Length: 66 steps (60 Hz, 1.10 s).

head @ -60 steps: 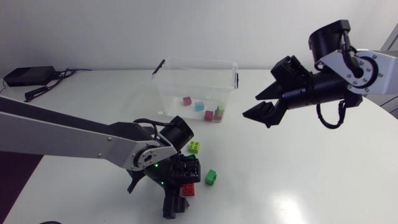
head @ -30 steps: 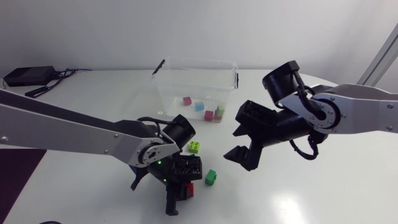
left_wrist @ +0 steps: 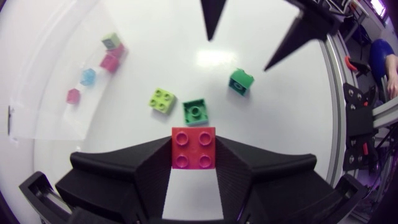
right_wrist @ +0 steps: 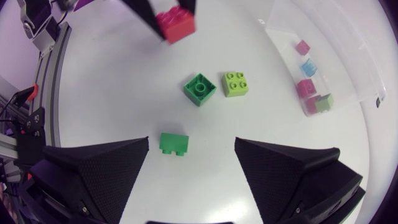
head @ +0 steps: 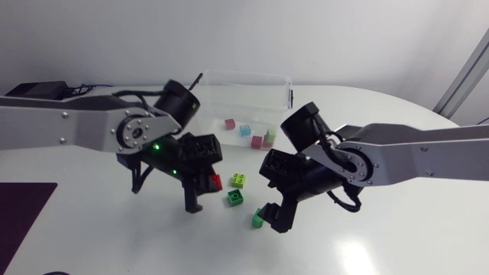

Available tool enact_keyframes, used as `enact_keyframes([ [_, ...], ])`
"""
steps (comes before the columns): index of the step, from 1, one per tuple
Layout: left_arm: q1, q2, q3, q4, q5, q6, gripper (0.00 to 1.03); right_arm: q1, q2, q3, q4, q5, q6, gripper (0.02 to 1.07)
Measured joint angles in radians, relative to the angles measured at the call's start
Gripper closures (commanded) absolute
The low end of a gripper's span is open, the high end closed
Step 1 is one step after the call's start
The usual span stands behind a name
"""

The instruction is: Place the duplo bricks in the container

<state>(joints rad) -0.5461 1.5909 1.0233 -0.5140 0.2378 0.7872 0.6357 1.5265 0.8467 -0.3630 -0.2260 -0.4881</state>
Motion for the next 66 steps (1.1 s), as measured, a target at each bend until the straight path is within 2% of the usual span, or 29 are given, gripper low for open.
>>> enact_keyframes([
  [10,0.092,-0.011,0.117,-0.005,0.027,-0.001,0.74,0.047,0.063,0.000,0.005,0.041,0.039,0.10],
  [18,0.134,-0.008,0.199,-0.003,0.052,-0.006,0.74,0.057,0.105,0.000,0.006,0.051,0.052,0.10],
  [27,0.153,0.026,0.299,0.024,0.066,-0.034,0.74,0.058,0.127,0.000,0.020,0.064,0.069,0.10],
  [43,0.167,0.178,0.446,0.124,0.068,-0.100,0.73,0.081,0.186,0.012,0.030,0.073,0.078,0.19],
  [56,0.190,0.294,0.570,0.139,0.068,-0.127,0.73,0.097,0.216,0.027,0.031,0.079,0.092,0.23],
  [66,0.203,0.370,0.694,0.150,0.069,-0.141,0.73,0.097,0.235,0.036,0.031,0.093,0.096,0.38],
])
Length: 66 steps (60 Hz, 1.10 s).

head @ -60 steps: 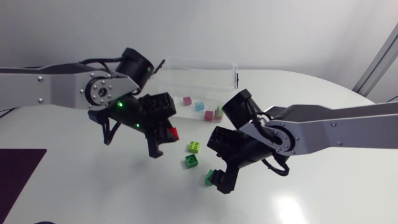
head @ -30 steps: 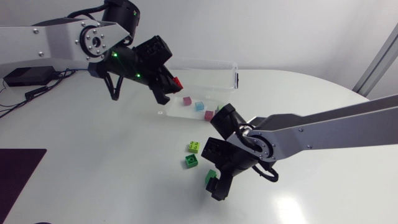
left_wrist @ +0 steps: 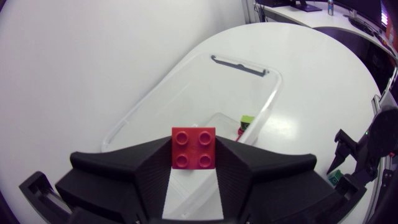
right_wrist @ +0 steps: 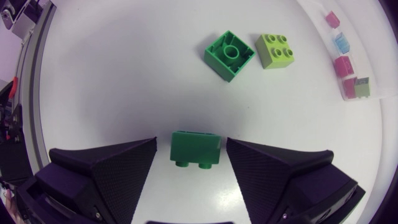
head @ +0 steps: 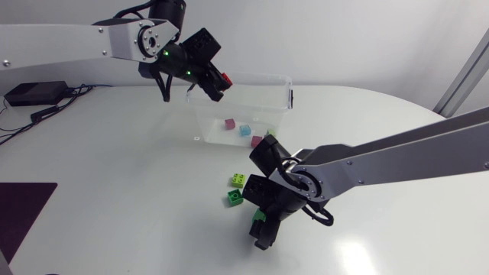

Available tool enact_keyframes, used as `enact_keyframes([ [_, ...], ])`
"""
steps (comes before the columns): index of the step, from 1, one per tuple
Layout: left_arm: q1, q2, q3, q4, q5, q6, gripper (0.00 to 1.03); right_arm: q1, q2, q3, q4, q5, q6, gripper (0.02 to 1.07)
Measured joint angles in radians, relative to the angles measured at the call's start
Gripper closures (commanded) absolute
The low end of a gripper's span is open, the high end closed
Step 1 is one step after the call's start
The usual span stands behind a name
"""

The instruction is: Place the duplo bricks in the container

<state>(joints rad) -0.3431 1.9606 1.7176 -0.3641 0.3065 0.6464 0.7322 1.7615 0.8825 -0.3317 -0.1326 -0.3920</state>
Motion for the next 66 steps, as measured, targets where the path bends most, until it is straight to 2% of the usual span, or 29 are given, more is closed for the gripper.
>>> enact_keyframes([
  [5,0.009,0.046,0.071,0.003,-0.001,-0.011,0.72,0.000,0.008,0.008,0.001,0.002,0.000,0.50],
  [11,0.021,0.096,0.116,0.005,-0.001,-0.019,0.70,0.002,0.010,0.010,0.003,0.003,0.000,0.72],
  [12,0.022,0.103,0.119,0.005,-0.001,-0.019,0.70,0.002,0.010,0.010,0.003,0.003,0.000,0.72],
  [20,0.029,0.162,0.137,0.005,-0.018,-0.023,0.67,0.010,0.011,0.010,0.003,0.003,0.000,0.76],
  [22,0.030,0.174,0.140,0.005,-0.023,-0.023,0.62,0.012,0.010,0.010,0.003,0.004,0.000,0.77],
  [24,0.032,0.183,0.141,0.008,-0.025,-0.023,0.55,0.013,0.008,0.010,0.003,0.004,0.000,0.77],
  [30,0.035,0.191,0.141,0.008,-0.027,-0.026,0.22,0.013,-0.014,-0.001,0.000,0.007,0.000,0.77],
  [39,0.035,0.184,0.142,0.019,-0.027,-0.026,0.07,-0.002,-0.118,-0.015,-0.027,0.006,0.000,0.77],
  [51,0.035,0.107,0.109,0.045,-0.028,-0.045,0.05,-0.095,-0.272,-0.008,-0.088,0.006,0.000,0.77],
  [66,0.023,-0.132,-0.092,0.054,-0.028,-0.043,0.06,-0.221,-0.335,0.066,-0.111,-0.024,0.000,0.77],
])
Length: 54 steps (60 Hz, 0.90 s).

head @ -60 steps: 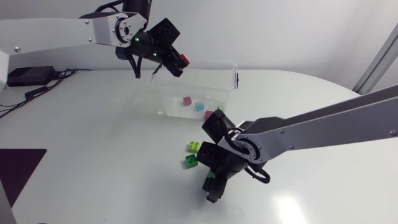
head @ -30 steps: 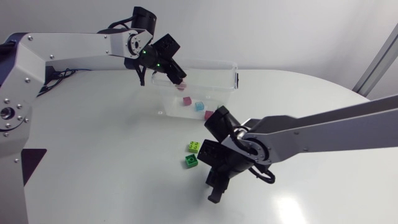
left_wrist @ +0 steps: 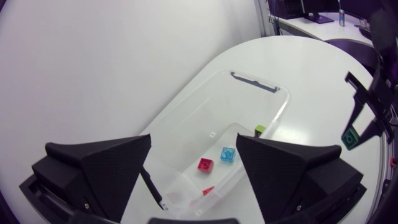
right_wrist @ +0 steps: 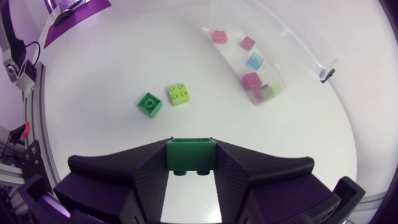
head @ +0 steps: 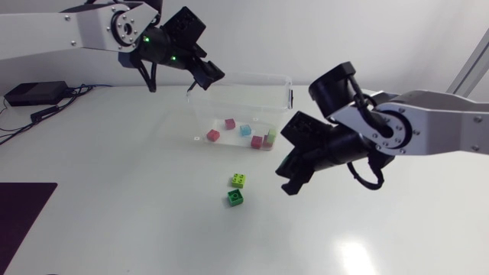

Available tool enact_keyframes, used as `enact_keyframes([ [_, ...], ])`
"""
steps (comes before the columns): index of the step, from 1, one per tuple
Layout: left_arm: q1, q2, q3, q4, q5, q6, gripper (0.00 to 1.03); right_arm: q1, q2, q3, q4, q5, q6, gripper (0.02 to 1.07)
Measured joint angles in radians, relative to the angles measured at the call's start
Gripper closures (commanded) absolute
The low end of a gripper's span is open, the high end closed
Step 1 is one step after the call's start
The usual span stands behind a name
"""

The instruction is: Place the duplo bricks in the container

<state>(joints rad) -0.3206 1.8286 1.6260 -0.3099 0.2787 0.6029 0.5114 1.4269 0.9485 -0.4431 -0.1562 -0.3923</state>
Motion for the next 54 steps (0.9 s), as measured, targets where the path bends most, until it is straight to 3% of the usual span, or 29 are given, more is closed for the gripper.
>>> enact_keyframes([
  [15,-0.087,-0.150,-0.323,-0.044,-0.004,0.064,0.07,-0.087,0.050,0.175,-0.002,-0.016,0.001,0.77],
  [24,-0.143,-0.163,-0.436,-0.058,-0.026,0.078,0.08,-0.123,0.113,0.282,0.004,-0.026,0.008,0.77],
  [38,-0.239,-0.164,-0.523,-0.072,-0.072,0.033,0.09,-0.134,0.198,0.394,0.006,-0.026,0.027,0.77],
  [54,-0.296,-0.157,-0.530,-0.063,-0.103,-0.022,0.08,-0.170,0.280,0.481,0.032,-0.026,0.038,0.77],
])
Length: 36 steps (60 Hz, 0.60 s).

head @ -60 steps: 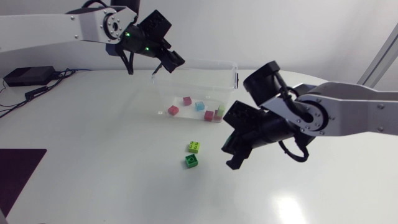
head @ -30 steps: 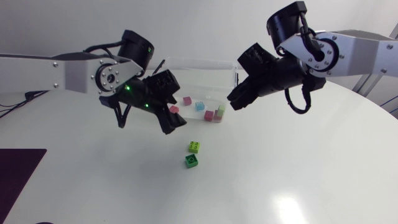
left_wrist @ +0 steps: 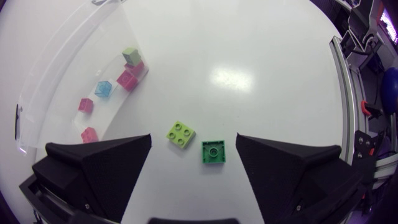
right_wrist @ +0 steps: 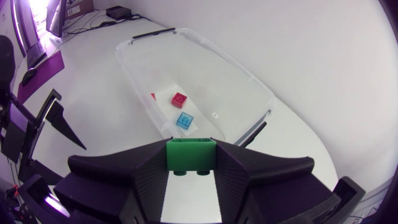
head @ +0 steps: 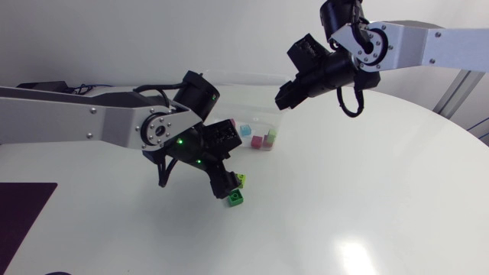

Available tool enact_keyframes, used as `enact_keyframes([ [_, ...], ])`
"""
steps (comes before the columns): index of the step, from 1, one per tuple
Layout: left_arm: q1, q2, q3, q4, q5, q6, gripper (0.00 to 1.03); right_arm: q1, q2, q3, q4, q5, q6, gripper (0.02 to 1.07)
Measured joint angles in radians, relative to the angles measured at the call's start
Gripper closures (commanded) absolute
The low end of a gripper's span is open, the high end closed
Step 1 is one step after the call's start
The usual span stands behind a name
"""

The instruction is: Place the duplo bricks in the container

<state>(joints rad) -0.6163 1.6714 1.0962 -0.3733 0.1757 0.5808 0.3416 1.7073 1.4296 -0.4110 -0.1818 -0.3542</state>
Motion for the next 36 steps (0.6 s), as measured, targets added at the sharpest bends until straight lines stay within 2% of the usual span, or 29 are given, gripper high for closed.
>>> enact_keyframes([
  [8,-0.001,0.039,-0.003,0.070,-0.026,-0.003,0.08,-0.022,0.038,0.029,0.023,0.000,0.011,0.77],
  [19,-0.008,0.101,-0.003,0.102,-0.055,-0.008,0.09,-0.031,0.106,0.086,0.026,0.010,0.012,0.73],
  [20,-0.010,0.106,-0.003,0.103,-0.058,-0.010,0.09,-0.031,0.114,0.093,0.027,0.015,0.012,0.70],
  [22,-0.014,0.111,-0.003,0.103,-0.060,-0.015,0.09,-0.031,0.123,0.104,0.031,0.024,0.014,0.57],
  [24,-0.018,0.116,-0.003,0.103,-0.061,-0.027,0.09,-0.031,0.135,0.115,0.037,0.034,0.014,0.34],
  [27,-0.023,0.118,-0.003,0.103,-0.065,-0.042,0.09,-0.031,0.146,0.127,0.042,0.051,0.014,0.13],
  [29,-0.026,0.120,-0.003,0.103,-0.069,-0.053,0.09,-0.031,0.151,0.134,0.042,0.058,0.015,0.07],
  [36,-0.029,0.126,-0.001,0.097,-0.083,-0.096,0.09,-0.031,0.152,0.150,0.044,0.075,0.019,0.06],
])
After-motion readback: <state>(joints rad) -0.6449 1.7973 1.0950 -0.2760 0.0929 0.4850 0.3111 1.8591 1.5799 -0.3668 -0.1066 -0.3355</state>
